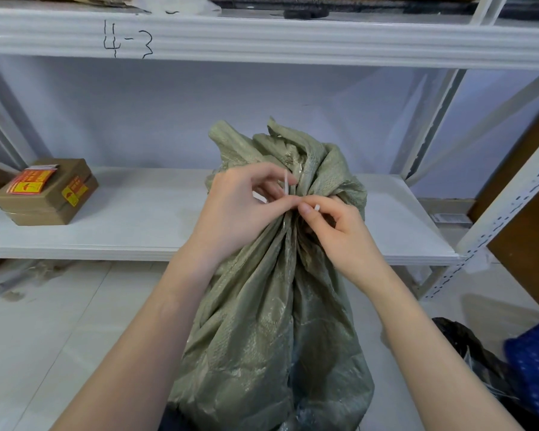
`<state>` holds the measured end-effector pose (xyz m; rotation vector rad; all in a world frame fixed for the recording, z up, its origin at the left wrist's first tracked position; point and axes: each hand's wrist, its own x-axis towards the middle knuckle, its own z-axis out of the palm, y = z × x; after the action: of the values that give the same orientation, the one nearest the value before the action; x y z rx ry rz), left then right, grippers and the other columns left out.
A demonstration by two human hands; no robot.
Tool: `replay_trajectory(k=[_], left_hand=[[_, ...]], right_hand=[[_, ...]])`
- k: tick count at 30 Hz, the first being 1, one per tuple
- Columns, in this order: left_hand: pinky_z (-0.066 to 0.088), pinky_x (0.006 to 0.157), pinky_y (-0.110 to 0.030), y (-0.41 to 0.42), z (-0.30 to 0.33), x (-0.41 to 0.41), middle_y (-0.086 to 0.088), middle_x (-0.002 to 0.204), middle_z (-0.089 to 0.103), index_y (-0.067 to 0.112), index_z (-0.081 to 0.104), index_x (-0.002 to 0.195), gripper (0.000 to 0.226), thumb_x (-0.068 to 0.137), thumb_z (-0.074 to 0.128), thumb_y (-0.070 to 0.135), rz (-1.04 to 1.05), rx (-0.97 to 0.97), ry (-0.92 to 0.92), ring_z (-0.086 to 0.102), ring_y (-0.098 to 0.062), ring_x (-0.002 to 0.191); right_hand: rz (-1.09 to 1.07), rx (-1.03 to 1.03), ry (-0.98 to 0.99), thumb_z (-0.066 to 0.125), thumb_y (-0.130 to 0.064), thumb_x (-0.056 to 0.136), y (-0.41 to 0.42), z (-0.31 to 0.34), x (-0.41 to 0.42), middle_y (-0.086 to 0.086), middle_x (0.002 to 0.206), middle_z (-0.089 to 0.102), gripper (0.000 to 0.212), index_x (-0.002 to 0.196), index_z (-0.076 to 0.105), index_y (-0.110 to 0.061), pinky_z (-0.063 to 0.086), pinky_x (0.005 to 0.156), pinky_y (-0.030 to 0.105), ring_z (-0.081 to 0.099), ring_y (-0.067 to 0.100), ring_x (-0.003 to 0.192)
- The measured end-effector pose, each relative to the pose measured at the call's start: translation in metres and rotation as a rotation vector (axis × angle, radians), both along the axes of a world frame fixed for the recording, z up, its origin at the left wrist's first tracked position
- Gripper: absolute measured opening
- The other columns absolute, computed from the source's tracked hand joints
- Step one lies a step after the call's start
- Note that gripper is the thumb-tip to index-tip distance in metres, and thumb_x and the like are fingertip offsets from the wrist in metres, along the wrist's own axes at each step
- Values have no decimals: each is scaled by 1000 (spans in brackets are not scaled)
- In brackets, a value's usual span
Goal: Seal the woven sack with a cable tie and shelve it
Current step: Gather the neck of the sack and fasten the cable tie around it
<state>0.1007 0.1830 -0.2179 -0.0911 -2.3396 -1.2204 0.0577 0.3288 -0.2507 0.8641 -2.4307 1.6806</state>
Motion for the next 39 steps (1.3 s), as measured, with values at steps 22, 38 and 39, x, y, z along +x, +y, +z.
replay_trajectory(k=[22,38,39], left_hand=[[44,71,-31,-9,-14,-9,-10,82,62,24,74,82,6,79,72,18,-212,148,37,57,-19,76],[40,68,-17,-15,-19,-12,5,74,59,23,70,76,7,80,70,18,-210,75,-40,50,-8,71],[40,68,-17,-15,-19,-12,5,74,59,24,69,76,8,81,70,18,-207,72,-39,50,-8,70]], right_hand=[[10,-318,-122,67,2,80,6,1,-1,10,77,66,17,81,68,-15,56,77,38,65,16,68],[-2,-317,-125,69,2,77,7,0,-1,6,75,69,19,81,71,-17,57,74,27,66,11,67],[-3,-314,-123,69,2,78,7,0,-1,6,75,69,19,81,71,-17,57,73,27,66,10,66]])
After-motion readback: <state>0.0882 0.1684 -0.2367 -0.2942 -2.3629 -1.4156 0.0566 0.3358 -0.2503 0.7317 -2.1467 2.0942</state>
